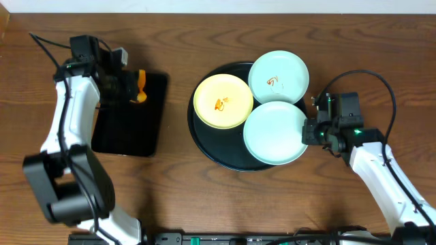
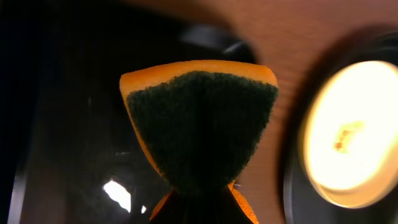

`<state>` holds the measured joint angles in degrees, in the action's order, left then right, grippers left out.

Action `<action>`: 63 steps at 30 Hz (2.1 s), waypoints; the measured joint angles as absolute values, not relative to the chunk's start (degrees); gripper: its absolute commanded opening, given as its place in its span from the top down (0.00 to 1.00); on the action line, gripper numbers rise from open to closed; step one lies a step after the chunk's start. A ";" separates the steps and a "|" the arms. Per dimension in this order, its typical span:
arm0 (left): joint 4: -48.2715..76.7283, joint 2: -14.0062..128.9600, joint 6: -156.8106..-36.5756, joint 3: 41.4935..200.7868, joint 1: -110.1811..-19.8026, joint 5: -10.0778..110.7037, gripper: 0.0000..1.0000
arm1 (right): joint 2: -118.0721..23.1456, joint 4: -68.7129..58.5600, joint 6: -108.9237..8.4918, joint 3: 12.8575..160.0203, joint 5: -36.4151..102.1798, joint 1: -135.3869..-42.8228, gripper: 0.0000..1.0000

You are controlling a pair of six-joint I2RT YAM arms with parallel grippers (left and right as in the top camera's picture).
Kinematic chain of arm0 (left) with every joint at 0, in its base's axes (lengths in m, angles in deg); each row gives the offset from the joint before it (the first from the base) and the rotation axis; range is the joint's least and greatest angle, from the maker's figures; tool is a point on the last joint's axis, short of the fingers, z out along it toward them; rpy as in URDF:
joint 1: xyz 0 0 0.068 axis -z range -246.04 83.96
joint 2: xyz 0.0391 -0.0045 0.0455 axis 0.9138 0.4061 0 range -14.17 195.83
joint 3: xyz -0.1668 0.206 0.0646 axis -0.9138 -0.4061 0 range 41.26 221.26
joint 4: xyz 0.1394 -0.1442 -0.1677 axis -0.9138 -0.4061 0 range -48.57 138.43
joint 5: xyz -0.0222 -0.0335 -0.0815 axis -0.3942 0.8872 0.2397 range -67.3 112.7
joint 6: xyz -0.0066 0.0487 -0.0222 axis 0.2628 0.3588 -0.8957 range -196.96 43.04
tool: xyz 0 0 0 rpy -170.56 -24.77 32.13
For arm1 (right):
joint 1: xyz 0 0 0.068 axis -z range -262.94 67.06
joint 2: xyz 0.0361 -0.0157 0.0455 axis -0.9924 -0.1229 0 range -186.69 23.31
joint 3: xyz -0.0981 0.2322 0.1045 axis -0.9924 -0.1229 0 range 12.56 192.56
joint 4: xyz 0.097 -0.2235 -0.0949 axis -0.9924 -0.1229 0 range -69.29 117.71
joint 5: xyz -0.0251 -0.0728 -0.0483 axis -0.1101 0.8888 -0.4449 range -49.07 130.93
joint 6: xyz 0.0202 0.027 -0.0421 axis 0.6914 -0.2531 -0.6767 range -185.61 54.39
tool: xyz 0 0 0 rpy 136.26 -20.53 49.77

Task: Clean dirty plates on tray and stack at the side
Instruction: 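Return the sponge with the left gripper to the black tray, then lift the cleaned blue plate with the right gripper and place it right of the tray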

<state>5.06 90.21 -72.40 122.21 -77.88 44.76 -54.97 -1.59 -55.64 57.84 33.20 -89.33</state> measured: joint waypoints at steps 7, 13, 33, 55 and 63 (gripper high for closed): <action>5.37 97.05 -72.07 122.21 -77.77 38.66 0.83 | -51.76 -1.17 -58.81 59.28 45.53 -91.39 0.99; 5.32 99.82 -72.42 122.21 -77.79 34.05 0.83 | -51.36 1.80 -63.35 61.90 58.86 -96.68 0.99; 7.11 101.66 -73.51 119.28 -74.01 30.82 0.57 | -51.30 15.57 -79.92 62.21 90.66 -107.78 0.99; 10.81 101.68 -74.17 118.80 -65.88 30.42 0.53 | -51.30 17.47 -80.88 62.21 94.92 -107.78 0.99; 12.86 101.66 -74.58 118.74 -62.82 30.42 0.53 | -51.30 13.88 -79.31 62.23 94.95 -107.78 0.99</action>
